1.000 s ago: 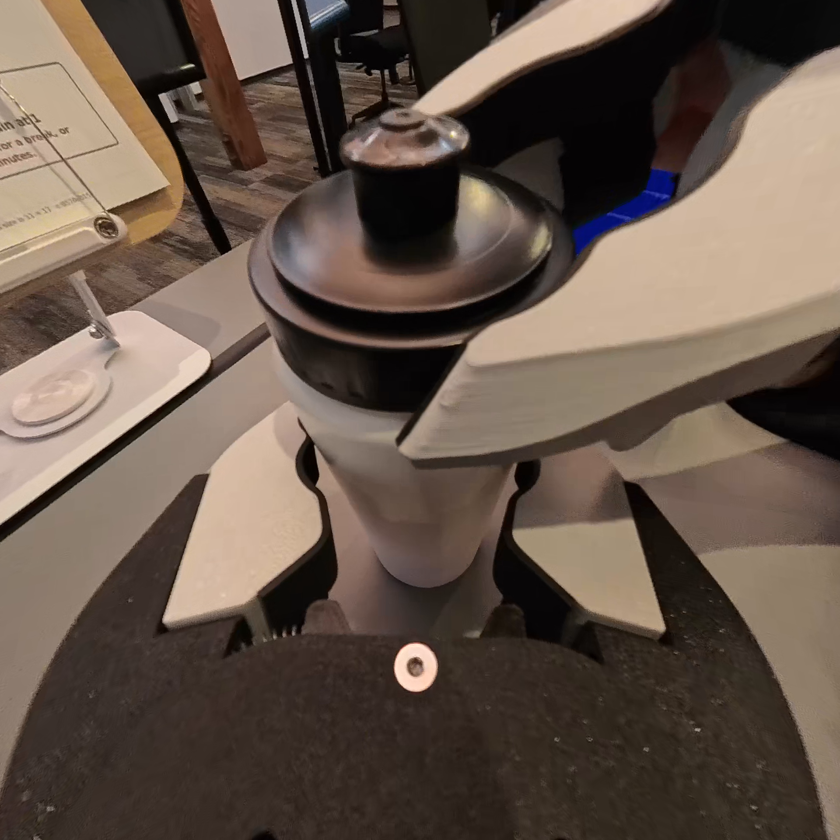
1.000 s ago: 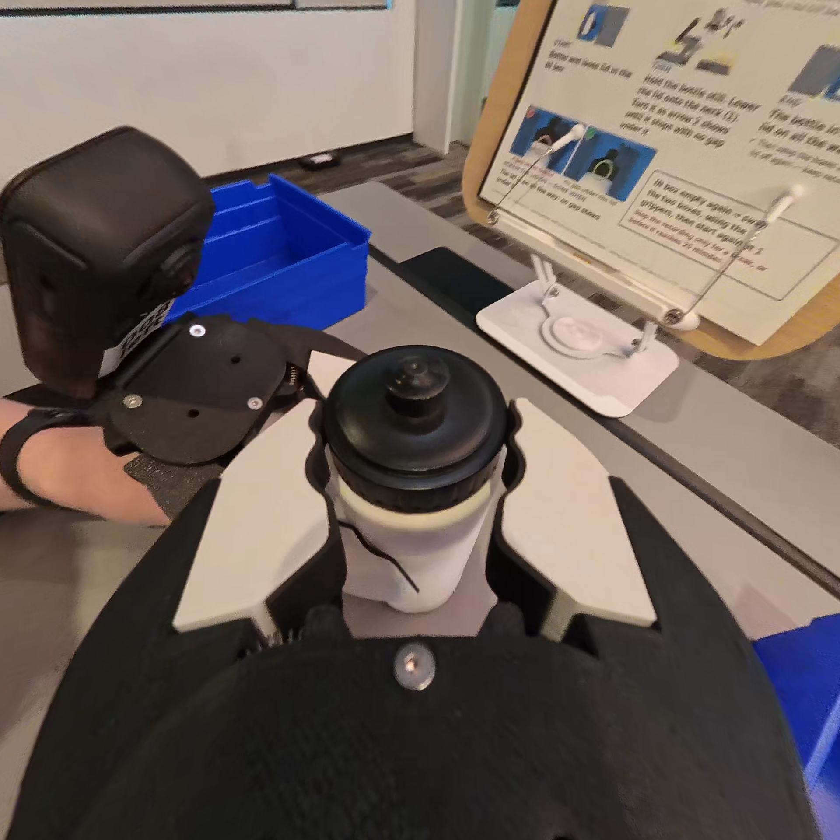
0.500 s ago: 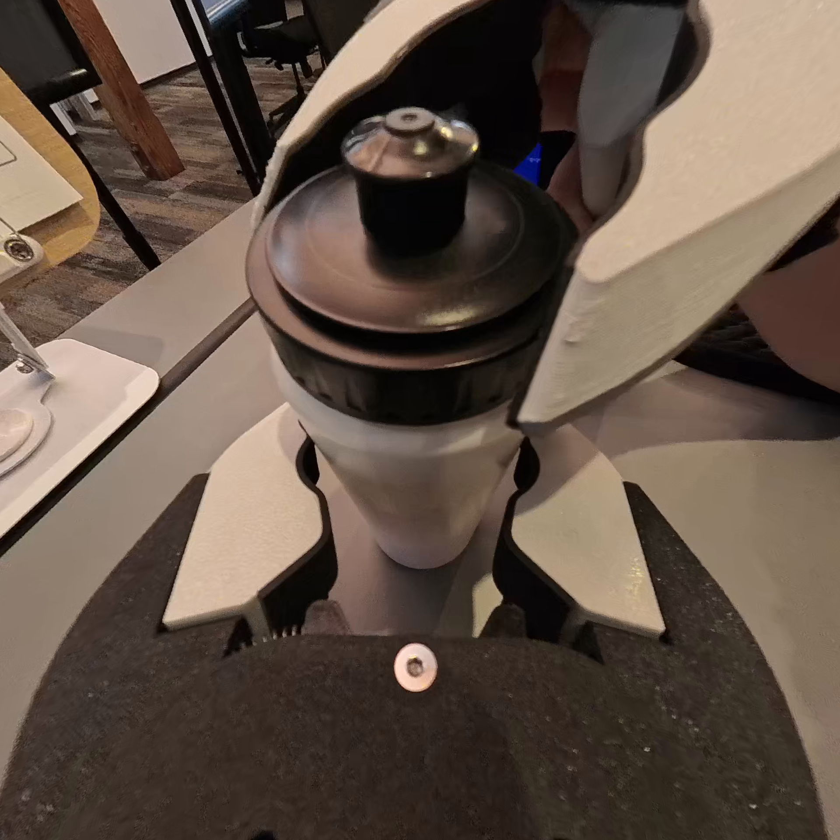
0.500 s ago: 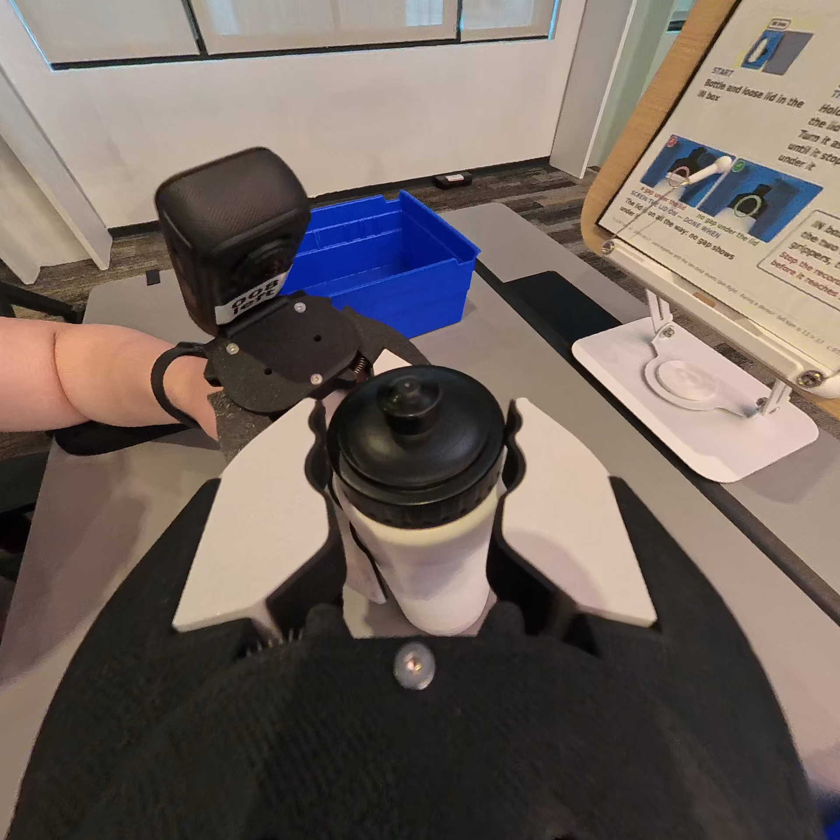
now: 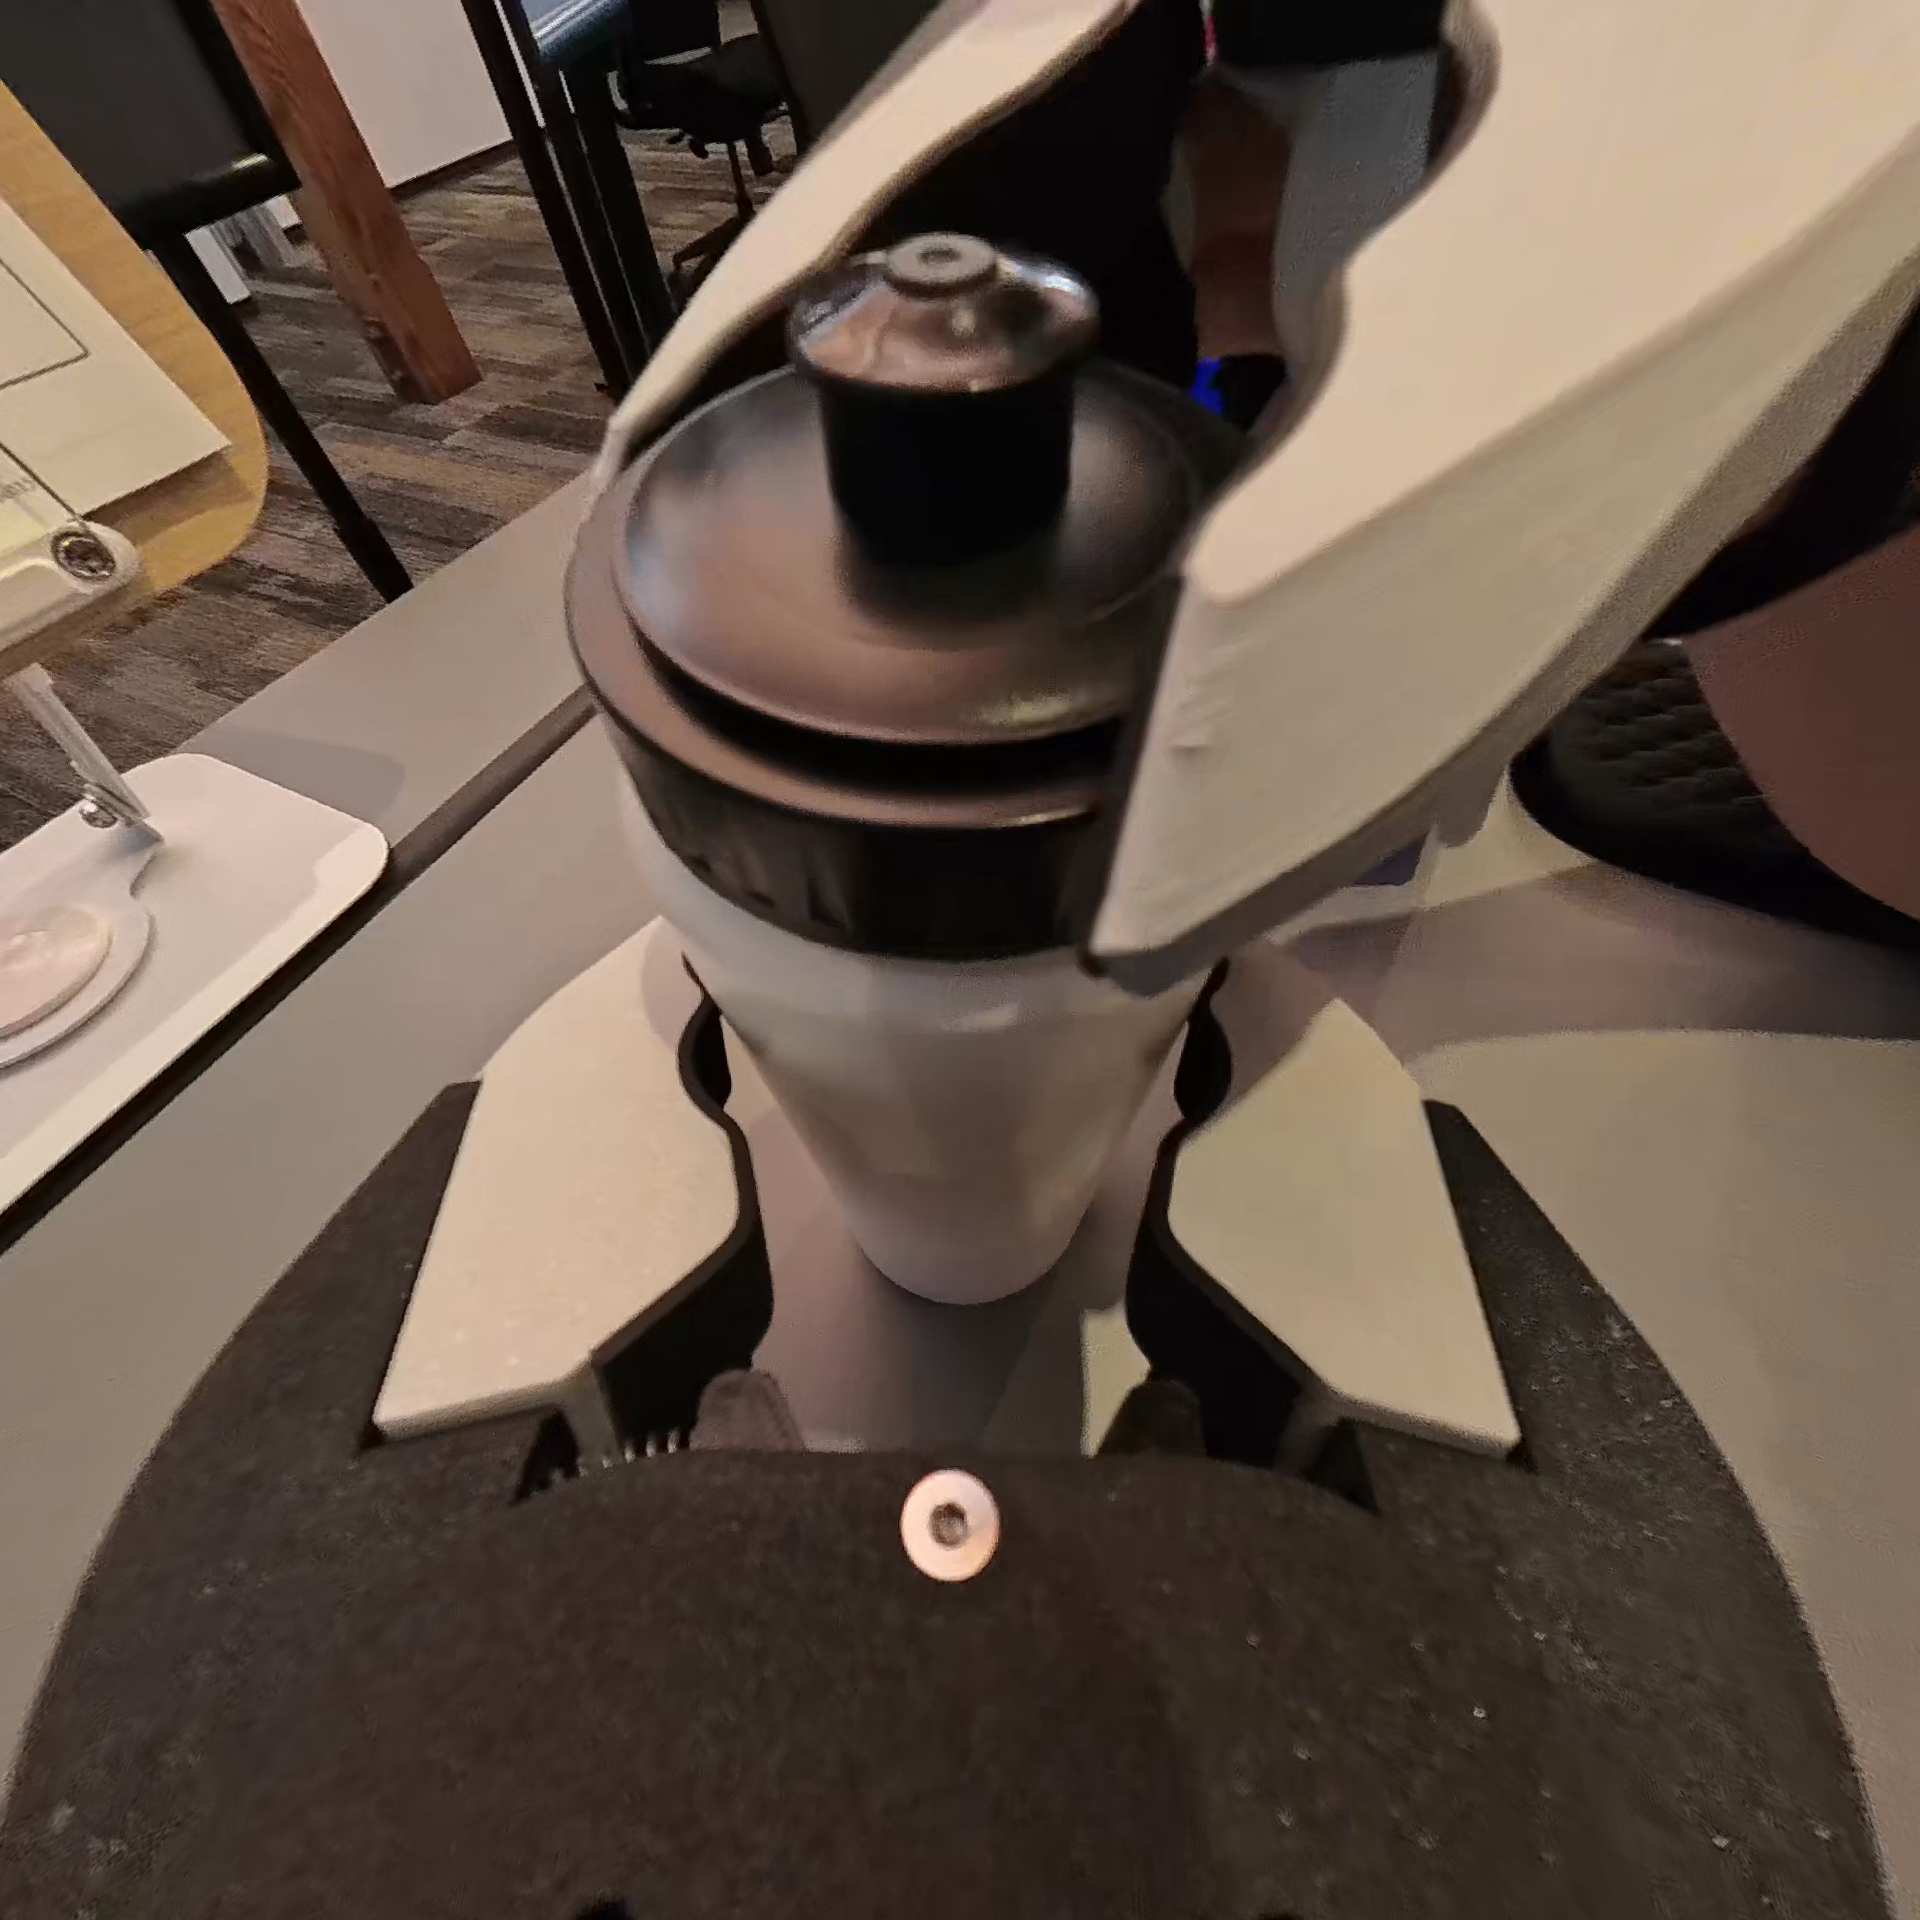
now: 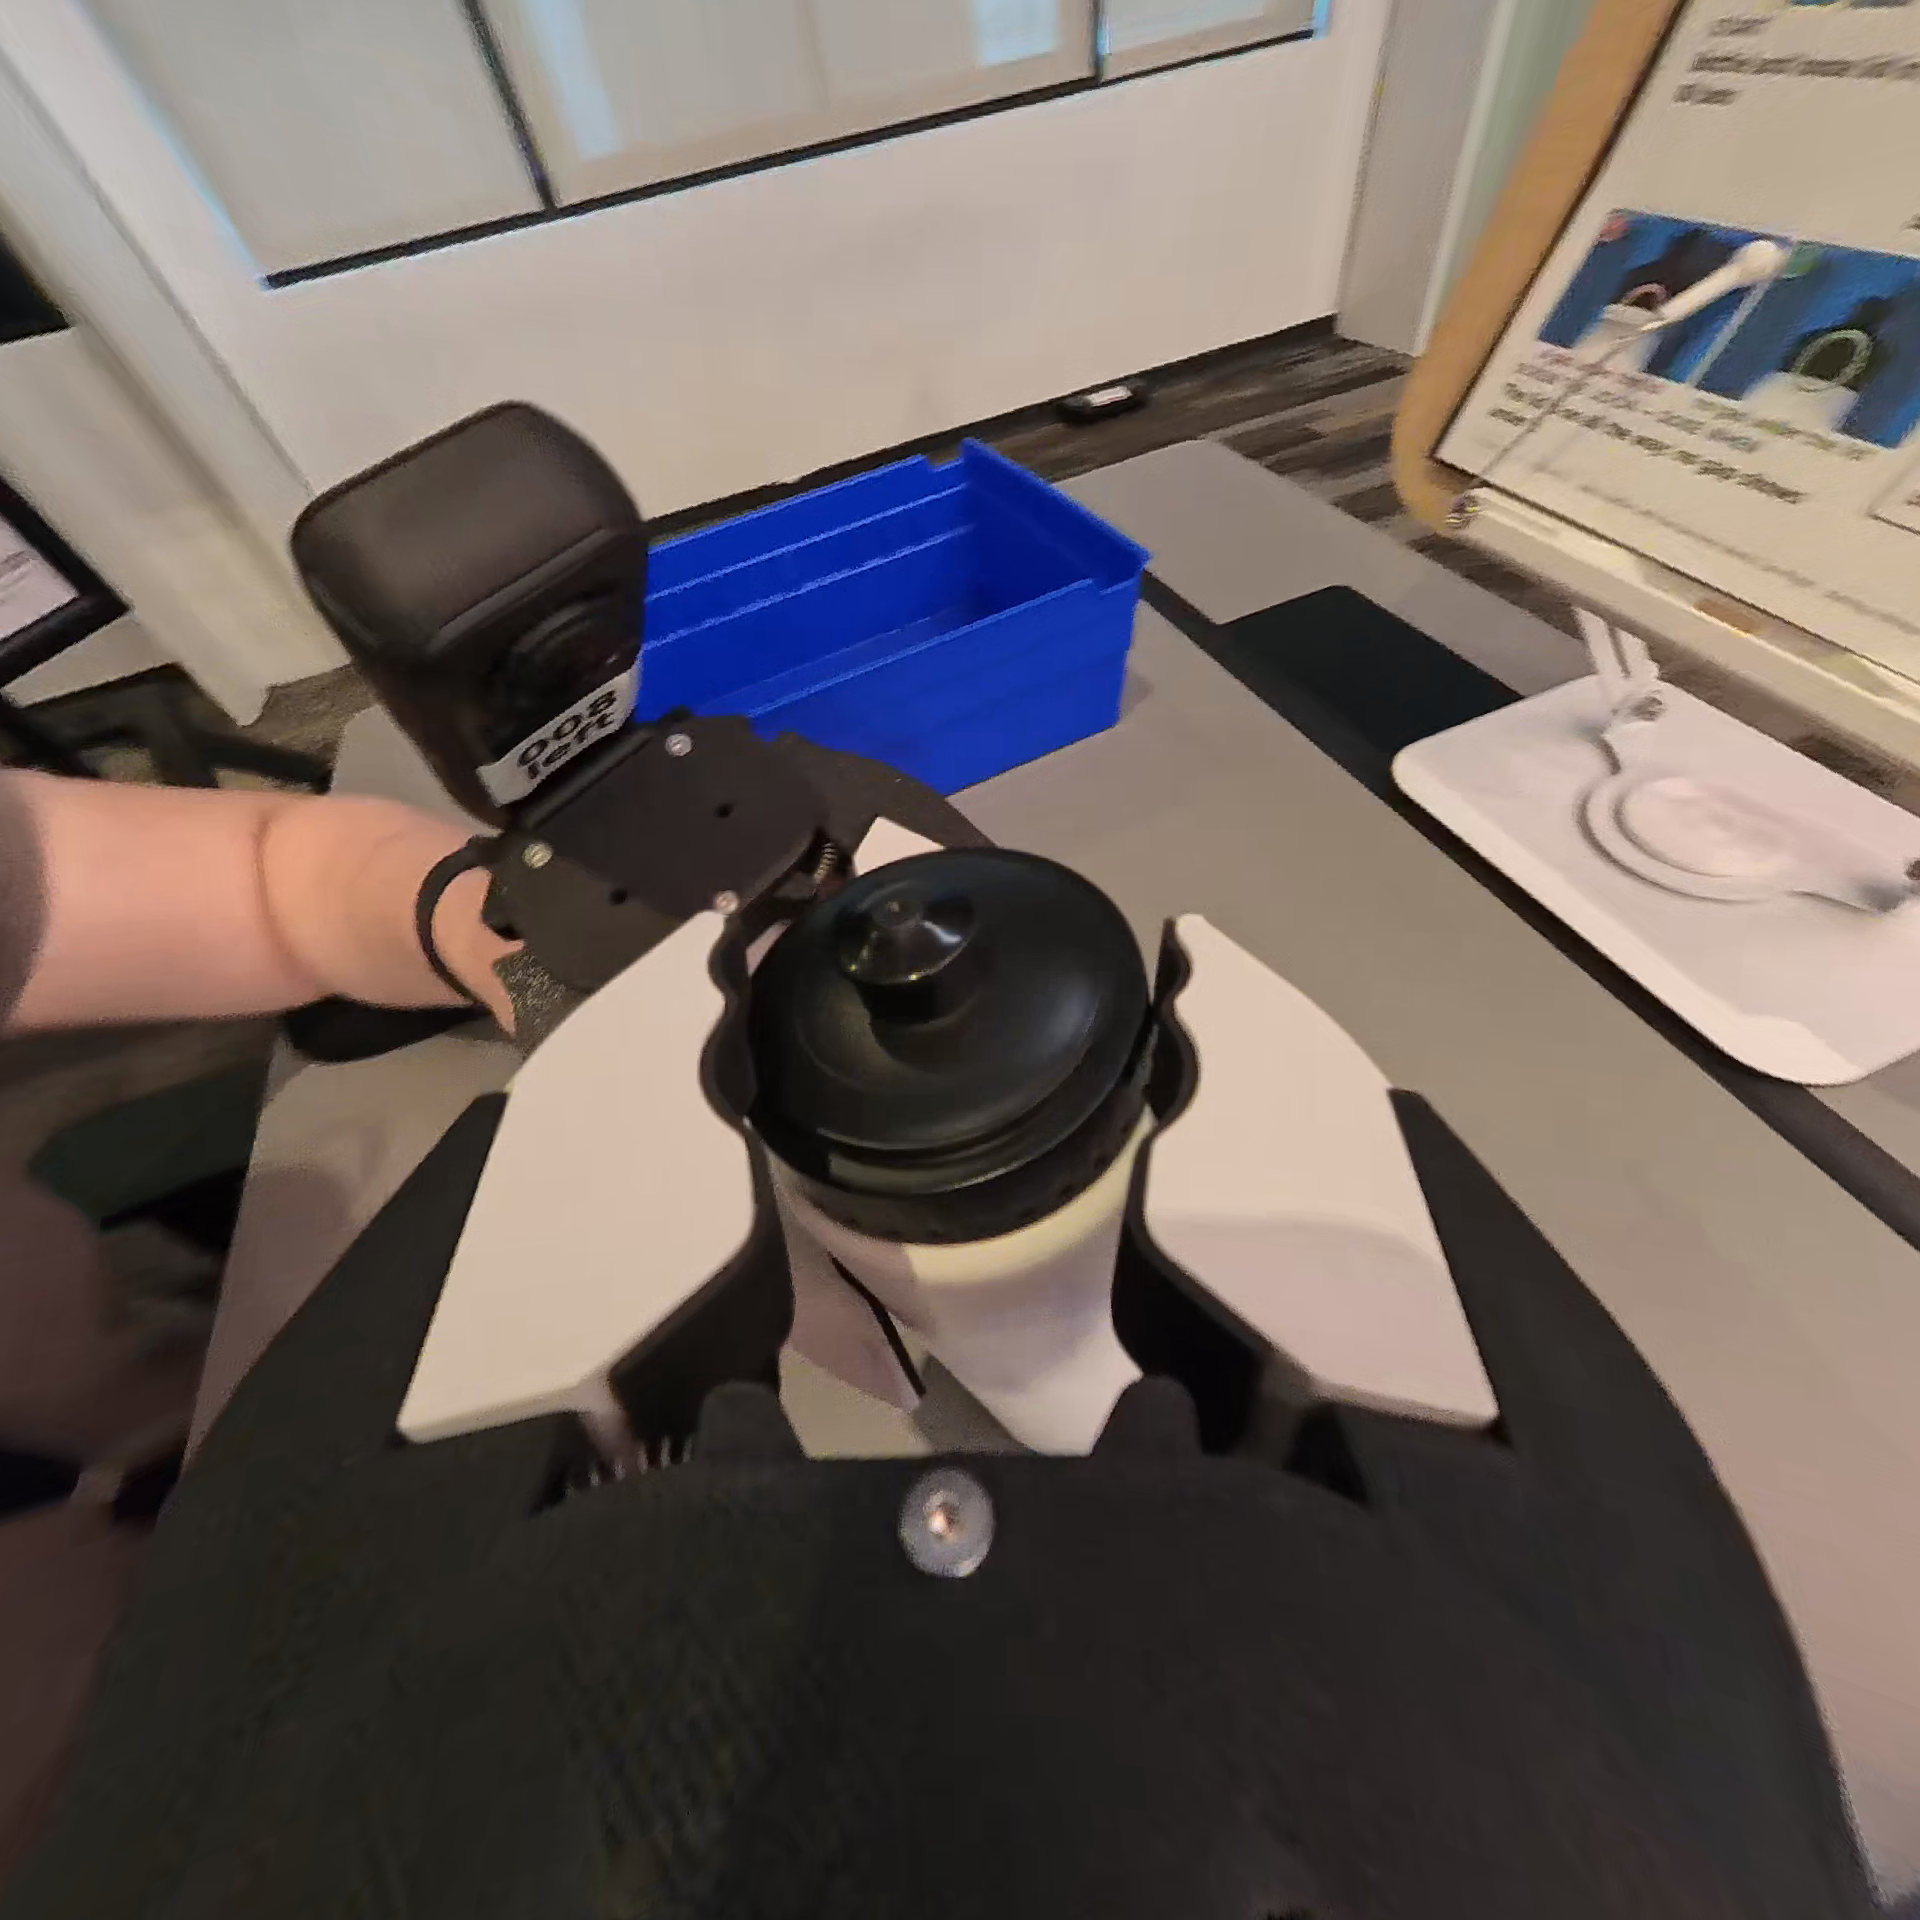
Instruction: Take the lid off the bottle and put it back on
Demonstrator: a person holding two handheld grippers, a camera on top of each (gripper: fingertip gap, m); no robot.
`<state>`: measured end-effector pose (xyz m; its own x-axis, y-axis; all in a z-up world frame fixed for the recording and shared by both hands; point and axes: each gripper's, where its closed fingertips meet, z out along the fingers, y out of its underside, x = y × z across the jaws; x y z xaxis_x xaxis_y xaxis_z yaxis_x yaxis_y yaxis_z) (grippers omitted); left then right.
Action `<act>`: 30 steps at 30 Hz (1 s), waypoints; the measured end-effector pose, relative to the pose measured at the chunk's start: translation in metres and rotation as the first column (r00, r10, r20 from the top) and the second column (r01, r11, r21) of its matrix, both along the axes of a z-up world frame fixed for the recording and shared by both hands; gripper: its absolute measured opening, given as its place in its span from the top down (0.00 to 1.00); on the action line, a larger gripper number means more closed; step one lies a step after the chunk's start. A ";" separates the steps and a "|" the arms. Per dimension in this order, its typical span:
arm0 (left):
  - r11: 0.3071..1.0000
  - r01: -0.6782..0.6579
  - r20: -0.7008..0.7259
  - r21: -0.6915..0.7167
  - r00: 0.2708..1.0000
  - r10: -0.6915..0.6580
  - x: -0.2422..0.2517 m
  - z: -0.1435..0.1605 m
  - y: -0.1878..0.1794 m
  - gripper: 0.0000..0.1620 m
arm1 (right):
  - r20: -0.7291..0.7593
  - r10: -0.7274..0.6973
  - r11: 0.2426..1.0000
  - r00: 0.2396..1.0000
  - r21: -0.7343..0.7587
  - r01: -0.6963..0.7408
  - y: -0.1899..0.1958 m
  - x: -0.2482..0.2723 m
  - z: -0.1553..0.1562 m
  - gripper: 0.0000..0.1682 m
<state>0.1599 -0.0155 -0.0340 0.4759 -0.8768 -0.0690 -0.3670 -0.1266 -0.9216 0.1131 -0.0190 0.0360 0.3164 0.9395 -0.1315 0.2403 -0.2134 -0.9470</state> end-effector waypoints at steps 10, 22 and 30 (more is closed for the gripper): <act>0.998 0.059 0.011 -0.029 0.998 -0.058 0.004 -0.001 -0.007 0.47 | 0.073 0.048 0.990 0.996 0.128 -0.057 -0.008 0.000 0.000 0.53; 0.996 0.010 0.036 -0.085 0.999 -0.007 0.000 -0.003 -0.004 0.48 | 0.108 -0.129 0.978 0.986 0.179 0.109 0.005 -0.002 -0.002 0.53; 0.997 -0.029 0.006 -0.067 1.000 0.030 -0.005 -0.004 0.001 0.48 | 0.121 -0.183 0.964 0.976 0.217 0.154 0.007 -0.005 -0.003 0.53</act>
